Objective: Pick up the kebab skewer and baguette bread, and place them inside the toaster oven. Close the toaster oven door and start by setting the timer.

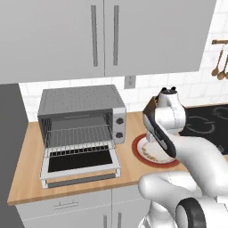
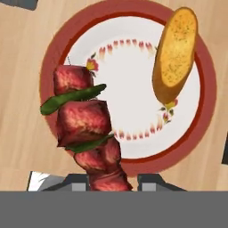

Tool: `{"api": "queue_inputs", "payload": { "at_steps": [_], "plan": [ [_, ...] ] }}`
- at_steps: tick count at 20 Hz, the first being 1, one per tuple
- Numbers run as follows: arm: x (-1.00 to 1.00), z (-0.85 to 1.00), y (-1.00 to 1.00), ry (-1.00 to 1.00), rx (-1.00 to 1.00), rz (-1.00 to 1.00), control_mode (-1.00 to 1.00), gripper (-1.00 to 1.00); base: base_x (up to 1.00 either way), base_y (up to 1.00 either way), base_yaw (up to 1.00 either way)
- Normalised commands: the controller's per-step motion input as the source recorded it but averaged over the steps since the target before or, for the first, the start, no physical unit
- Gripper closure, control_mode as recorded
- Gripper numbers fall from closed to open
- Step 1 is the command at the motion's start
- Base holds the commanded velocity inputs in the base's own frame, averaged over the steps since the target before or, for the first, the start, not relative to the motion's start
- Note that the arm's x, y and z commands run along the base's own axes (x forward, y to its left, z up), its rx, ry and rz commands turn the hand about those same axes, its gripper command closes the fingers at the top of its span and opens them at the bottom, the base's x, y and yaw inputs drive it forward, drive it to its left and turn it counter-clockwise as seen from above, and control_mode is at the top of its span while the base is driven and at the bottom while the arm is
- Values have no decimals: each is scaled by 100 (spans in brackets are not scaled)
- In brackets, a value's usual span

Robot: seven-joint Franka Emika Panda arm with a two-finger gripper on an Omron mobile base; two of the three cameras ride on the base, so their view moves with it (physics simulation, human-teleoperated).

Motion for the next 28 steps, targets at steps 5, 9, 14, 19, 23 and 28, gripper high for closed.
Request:
{"api": "queue_inputs", "payload": {
  "at_steps": [5,9,14,19,23,28],
  "plan": [
    [-2,24,100,-1,3,0,-100,100,0,0,0],
    [9,4,100,2,8,0,-100,100,0,0,0],
    [13,0,100,0,11,-4,-100,100,0,0,0],
    [12,0,100,-2,8,-17,-100,100,0,0,0],
    [0,0,100,-6,5,-29,-100,100,0,0,0],
    [8,0,100,-6,0,-33,-100,100,0,0,0]
  ]
}}
